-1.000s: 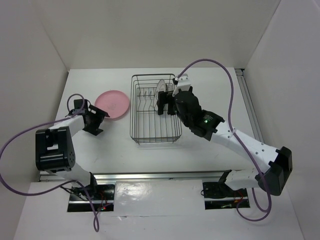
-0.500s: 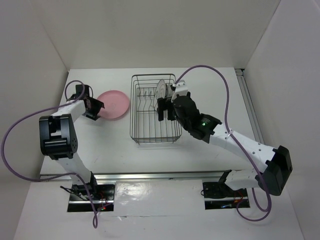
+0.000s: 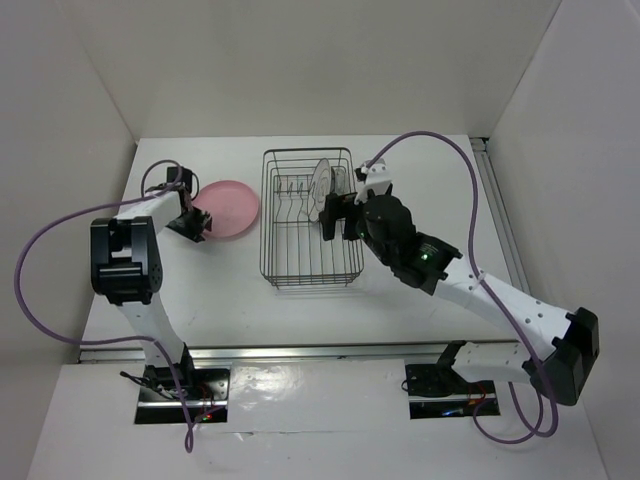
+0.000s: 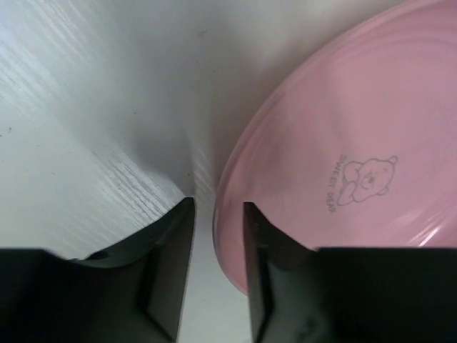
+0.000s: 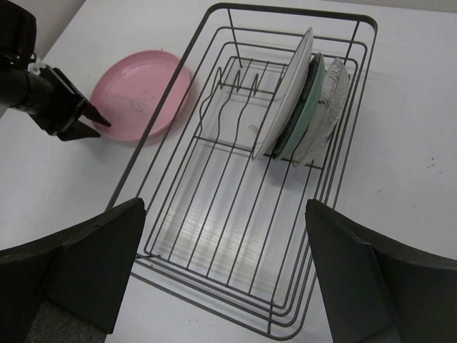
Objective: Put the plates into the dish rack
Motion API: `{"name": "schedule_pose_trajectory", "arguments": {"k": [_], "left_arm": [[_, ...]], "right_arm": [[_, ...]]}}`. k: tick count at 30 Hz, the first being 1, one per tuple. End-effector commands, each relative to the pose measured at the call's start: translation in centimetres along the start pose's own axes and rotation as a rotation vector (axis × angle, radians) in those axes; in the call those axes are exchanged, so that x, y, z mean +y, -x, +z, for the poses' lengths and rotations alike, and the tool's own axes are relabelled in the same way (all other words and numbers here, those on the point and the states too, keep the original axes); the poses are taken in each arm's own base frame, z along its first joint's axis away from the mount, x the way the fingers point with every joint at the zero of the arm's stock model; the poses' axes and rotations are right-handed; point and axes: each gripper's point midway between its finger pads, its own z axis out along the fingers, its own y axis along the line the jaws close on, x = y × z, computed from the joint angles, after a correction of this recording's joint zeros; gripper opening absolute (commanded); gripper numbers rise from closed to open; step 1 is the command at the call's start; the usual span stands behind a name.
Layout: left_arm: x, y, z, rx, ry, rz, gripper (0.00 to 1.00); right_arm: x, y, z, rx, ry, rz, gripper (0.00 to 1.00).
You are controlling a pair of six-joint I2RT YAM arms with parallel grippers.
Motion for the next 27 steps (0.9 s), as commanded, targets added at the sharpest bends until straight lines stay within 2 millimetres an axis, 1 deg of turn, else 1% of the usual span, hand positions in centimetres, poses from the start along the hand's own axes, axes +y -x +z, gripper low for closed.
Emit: {"name": "schedule_pose_trajectory", "arguments": {"k": [1, 2, 4, 5, 6, 7, 8, 9, 10, 11, 12, 13, 15, 16, 17, 18, 19, 20, 22, 23, 24, 25, 26, 27], "left_arm": [[0.9, 0.2, 0.9, -0.011, 0.069, -0.014, 0.42], [0.8, 0.2, 0.8, -0.01, 0.07, -0.014, 0.39], [1.3, 0.1, 1.4, -0.011, 0.093, -0.011, 0.35], [1.3, 0.3, 1.3, -0.018, 0.101, -0.01, 0.33], [1.2, 0.4, 1.5, -0.017, 0.103, -0.009, 0.33], [1.7, 0.0, 1.9, -0.004, 0.126, 0.004, 0.31], [1.3, 0.3, 1.7, -0.008, 0.119, 0.003, 0.26], [1.5, 0.6, 2.1, -0.007, 0.127, -0.006, 0.18], [1.4, 1.0, 1.8, 0.001, 0.125, -0.005, 0.12], [1.5, 0.8, 2.1, 0.006, 0.133, -0.003, 0.02], [1.4, 1.3, 2.0, 0.0, 0.128, -0.004, 0.0], [1.4, 1.3, 2.0, 0.0, 0.127, -0.004, 0.0], [1.1, 2.2, 1.0, -0.019, 0.101, -0.009, 0.0], [1.2, 2.5, 0.4, -0.033, 0.104, 0.0, 0.0], [1.3, 3.5, -0.2, -0.057, 0.098, -0.014, 0.0], [0.7, 4.2, -1.0, -0.086, 0.071, -0.02, 0.0], [0.5, 5.0, -2.8, -0.127, 0.042, -0.028, 0.0], [0.7, 5.7, -3.7, -0.172, 0.042, -0.033, 0.0], [0.3, 7.0, -6.1, -0.231, 0.003, -0.027, 0.0], [-0.4, 8.1, -8.6, -0.283, -0.055, -0.014, 0.0], [-0.6, 8.9, -9.9, -0.312, -0.085, -0.006, 0.0], [-1.1, 9.1, -11.2, -0.325, -0.126, 0.015, 0.0], [-2.5, 9.1, -13.5, -0.331, -0.226, 0.073, 0.0], [-3.1, 8.9, -14.6, -0.328, -0.274, 0.105, 0.0]], "right_arm": [[0.6, 2.3, -1.1, -0.082, 0.039, 0.03, 1.0], [0.5, 2.1, -1.1, -0.073, 0.035, 0.017, 1.0], [0.3, 1.8, -1.1, -0.062, 0.032, 0.012, 1.0], [0.3, 1.8, -1.1, -0.062, 0.032, 0.012, 1.0], [0.3, 1.9, -1.4, -0.064, 0.032, 0.013, 1.0], [0.5, 2.3, -1.5, -0.069, 0.044, 0.016, 1.0], [0.5, 2.7, -1.9, -0.081, 0.048, 0.021, 1.0], [0.4, 2.9, -2.3, -0.085, 0.049, 0.023, 1.0], [0.4, 2.9, -2.3, -0.085, 0.049, 0.023, 1.0], [0.3, 2.9, -2.6, -0.089, 0.05, 0.025, 1.0], [0.2, 2.7, -2.6, -0.081, 0.048, 0.021, 1.0], [0.2, 2.7, -2.6, -0.081, 0.048, 0.021, 1.0], [0.2, 2.9, -2.7, -0.08, 0.048, 0.03, 1.0], [0.5, 2.8, -2.7, -0.075, 0.061, 0.029, 1.0], [0.9, 2.7, -2.8, -0.068, 0.085, 0.028, 1.0], [1.4, 2.6, -2.6, -0.066, 0.106, 0.029, 1.0], [1.8, 2.0, -2.1, -0.055, 0.126, 0.026, 1.0], [2.7, 1.6, -1.9, -0.039, 0.171, 0.023, 1.0], [3.9, 1.3, -1.5, -0.03, 0.231, 0.0, 1.0], [4.4, 1.2, -1.1, -0.026, 0.249, -0.015, 1.0], [4.7, 1.0, -0.9, -0.022, 0.264, -0.015, 1.0], [4.9, 1.4, -0.7, -0.03, 0.267, -0.013, 1.0], [4.9, 1.8, 0.0, -0.041, 0.246, -0.01, 1.0], [5.1, 1.9, 0.3, -0.038, 0.245, -0.011, 1.0]]}}
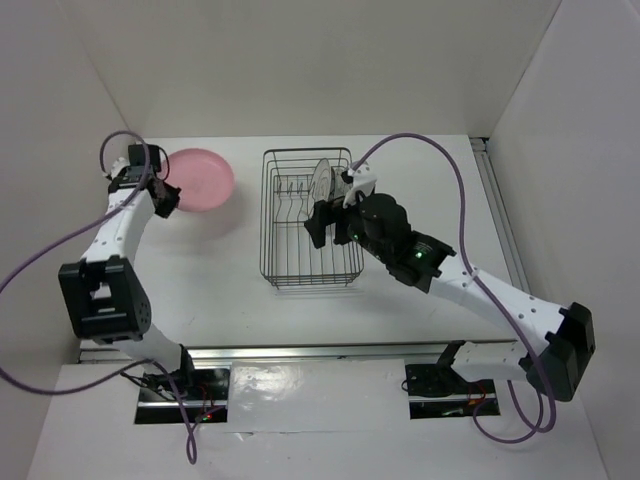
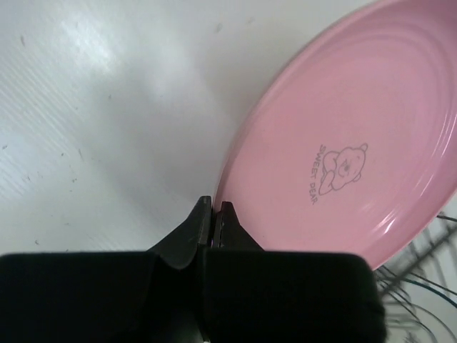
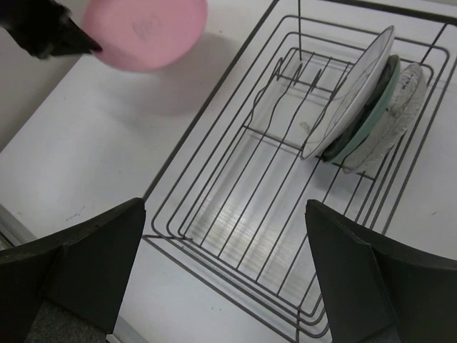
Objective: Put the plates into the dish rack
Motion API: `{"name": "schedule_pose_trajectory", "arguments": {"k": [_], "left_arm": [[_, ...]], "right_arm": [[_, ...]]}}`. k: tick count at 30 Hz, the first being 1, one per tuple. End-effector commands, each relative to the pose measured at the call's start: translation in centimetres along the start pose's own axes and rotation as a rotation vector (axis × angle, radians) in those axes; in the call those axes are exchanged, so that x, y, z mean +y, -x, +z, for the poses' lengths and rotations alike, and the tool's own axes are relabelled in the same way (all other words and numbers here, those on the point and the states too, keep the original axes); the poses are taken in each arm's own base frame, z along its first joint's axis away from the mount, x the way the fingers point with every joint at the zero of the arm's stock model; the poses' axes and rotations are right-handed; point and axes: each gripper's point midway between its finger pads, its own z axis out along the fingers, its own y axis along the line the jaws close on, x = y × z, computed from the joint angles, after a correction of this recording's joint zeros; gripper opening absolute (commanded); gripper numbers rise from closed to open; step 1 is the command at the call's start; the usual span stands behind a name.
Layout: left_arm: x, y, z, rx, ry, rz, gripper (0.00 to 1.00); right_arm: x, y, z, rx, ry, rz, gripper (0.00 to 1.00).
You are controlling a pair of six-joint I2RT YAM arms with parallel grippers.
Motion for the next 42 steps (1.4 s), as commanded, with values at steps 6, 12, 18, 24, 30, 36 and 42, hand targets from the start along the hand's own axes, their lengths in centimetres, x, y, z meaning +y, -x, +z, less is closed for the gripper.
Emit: {"name": "schedule_pose_trajectory", "arguments": {"k": [6, 12, 18, 24, 30, 36, 42], "left_arm": [[-4.9, 3.2, -12.0, -0.102, -0.449, 0.262, 0.0], [-4.7, -0.6, -16.4, -0.066, -0.666, 0.356, 0.0], [-5.3, -4.5, -16.3, 0.039, -0.801, 0.442, 0.0], [-6.4, -6.3, -18.9, 0.059, -0.98, 0.491, 0.0], [-6.5, -6.5, -19.4, 0.059, -1.007, 0.497, 0.0], [-6.5, -7.0, -19.3, 0.087, -1.019, 0.504, 0.0], [-6.5, -6.8, -19.4, 0.075, -1.021, 0.494, 0.0]], "right_arm": [[2.1, 5.9, 2.7, -0.169, 0.113, -0.016, 1.0], [3.2, 10.8, 4.5, -0.202, 0.167, -0.127, 1.0], [2.9, 11.5, 7.6, -0.184, 0.249, -0.169, 0.95], [1.6, 12.4, 10.7, -0.157, 0.264, -0.126, 0.88], [1.6, 10.6, 12.2, -0.109, 0.279, -0.114, 0.79], [2.0, 10.0, 12.5, -0.098, 0.286, -0.115, 0.69], [1.9, 8.9, 13.0, -0.06, 0.267, -0.102, 0.34]]}}
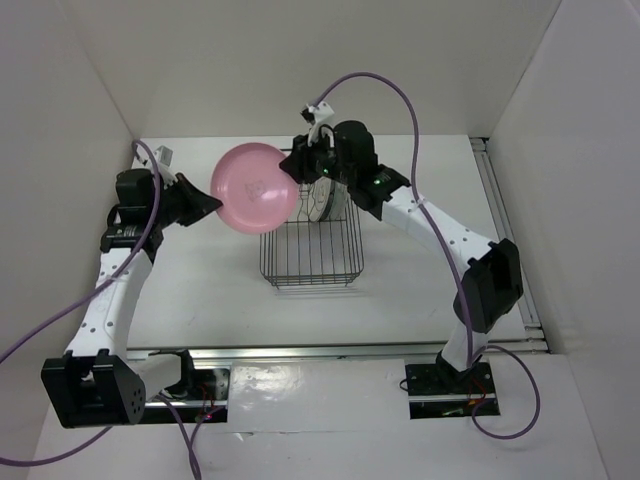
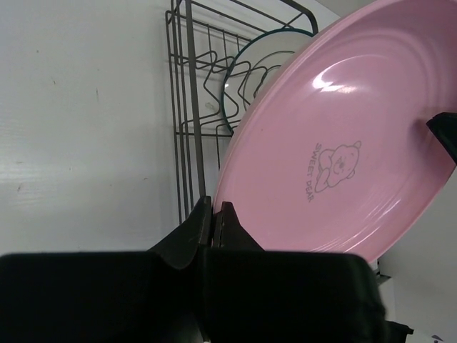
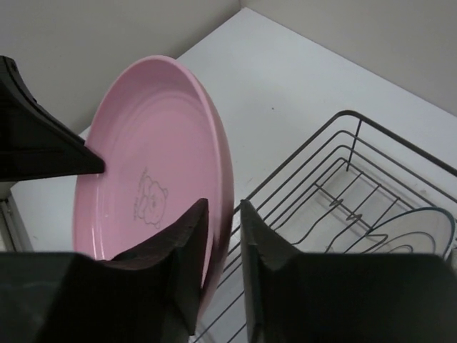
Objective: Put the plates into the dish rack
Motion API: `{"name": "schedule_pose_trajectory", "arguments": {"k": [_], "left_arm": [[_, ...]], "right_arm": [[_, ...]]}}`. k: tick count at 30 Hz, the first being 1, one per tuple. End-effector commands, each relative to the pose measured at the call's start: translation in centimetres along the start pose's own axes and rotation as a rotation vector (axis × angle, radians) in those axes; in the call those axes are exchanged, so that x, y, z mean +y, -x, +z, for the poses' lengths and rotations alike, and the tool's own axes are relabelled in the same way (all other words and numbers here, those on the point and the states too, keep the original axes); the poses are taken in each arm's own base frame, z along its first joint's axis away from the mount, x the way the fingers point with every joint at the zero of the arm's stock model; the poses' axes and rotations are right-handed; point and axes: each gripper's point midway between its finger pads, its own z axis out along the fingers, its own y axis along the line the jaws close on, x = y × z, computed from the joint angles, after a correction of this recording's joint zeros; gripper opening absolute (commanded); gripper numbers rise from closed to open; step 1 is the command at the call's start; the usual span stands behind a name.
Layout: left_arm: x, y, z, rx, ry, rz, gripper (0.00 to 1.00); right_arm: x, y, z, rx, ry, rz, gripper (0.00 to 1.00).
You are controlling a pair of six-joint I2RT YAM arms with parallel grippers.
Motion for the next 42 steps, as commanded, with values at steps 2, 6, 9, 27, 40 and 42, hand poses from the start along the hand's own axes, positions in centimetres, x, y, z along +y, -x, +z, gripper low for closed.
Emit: {"name": "schedule_pose_trajectory", "arguments": {"k": [2, 6, 9, 27, 40, 42], "left_arm": [[-1.9, 1.5, -0.6, -0.06, -0.074, 0.045, 0.0], [-1.8, 1.6, -0.6, -0.066, -0.065, 0.045, 0.0], [-1.8, 1.9, -0.8, -0.08, -0.058, 0.038, 0.2], [10.5, 1.6, -1.9, -0.094, 0.479, -0.293, 1.0], [10.3, 0.8, -0.7, -0.029, 0.443, -0.304, 1.0], [10.3, 0.8, -0.7, -0.029, 0.443, -0.304, 1.0]], "right_arm": [[0.6, 1.4, 0.6, -0.023, -0.009, -0.006, 0.14], [0.6, 0.2, 1.3, -0.001, -0.056, -0.005, 0.0], [0.8, 0.1, 1.6, 0.004, -0.102, -0.009, 0.0], [-9.9, 4.9, -2.4, -0.065, -0.995, -0.12, 0.0], [-12.2, 4.0, -7.7, -0.013, -1.349, -0.219, 0.0], [-12.0, 3.5, -7.4, 0.003, -1.349, -0.254, 0.0]]}}
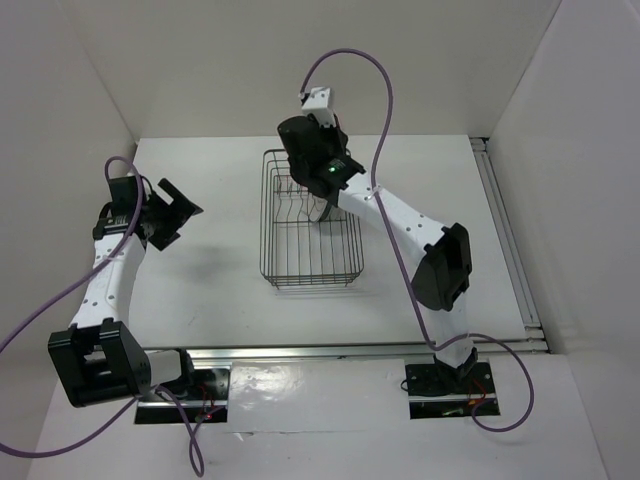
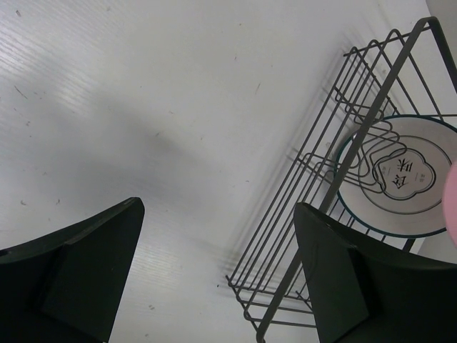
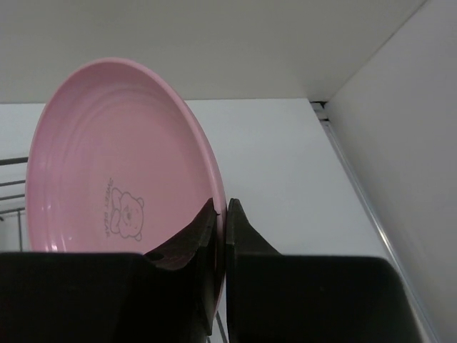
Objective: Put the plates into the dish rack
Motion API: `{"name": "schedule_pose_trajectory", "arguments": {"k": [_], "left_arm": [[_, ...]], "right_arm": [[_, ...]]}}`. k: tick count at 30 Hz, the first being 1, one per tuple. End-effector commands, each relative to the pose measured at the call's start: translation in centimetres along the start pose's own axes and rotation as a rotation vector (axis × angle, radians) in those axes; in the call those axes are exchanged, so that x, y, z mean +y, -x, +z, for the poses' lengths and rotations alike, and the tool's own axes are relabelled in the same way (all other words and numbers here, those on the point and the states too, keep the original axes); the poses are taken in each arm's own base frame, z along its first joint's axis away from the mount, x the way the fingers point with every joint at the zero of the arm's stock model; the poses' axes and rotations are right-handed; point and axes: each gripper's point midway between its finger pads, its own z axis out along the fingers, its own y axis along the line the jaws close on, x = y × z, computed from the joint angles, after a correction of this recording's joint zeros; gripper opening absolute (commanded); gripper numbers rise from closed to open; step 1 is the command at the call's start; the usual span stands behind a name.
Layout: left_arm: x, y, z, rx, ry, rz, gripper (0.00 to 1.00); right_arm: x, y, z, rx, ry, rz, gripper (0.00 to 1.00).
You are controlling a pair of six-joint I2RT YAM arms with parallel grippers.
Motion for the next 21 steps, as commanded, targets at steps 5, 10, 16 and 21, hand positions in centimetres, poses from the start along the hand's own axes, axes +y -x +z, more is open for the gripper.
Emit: {"name": "schedule_pose_trajectory", "arguments": {"k": [5, 10, 16, 21], "left_arm": [[-1.3, 0.7, -0.5, -0.009, -0.046, 0.004, 1.0], [-1.3, 0.7, -0.5, -0.009, -0.046, 0.013, 1.0], [-1.4, 0.6, -0.6, -0.003, -0.053, 0.013, 1.0], [-1.5, 0.8, -0.6, -0.01, -0.059, 0.015, 1.0]], "right_arm": [[-1.7, 1.7, -2.4, -0.071, -0.151, -0.034, 0.0], [-0.4, 2.0, -3.0, -0.091, -0.162, -0.068, 0.0], [1.0, 2.4, -3.6, -0.102, -0.171, -0.078, 0.0], [1.0, 1.7, -3.4, -0.093, -0.206, -0.153, 0.0]]}}
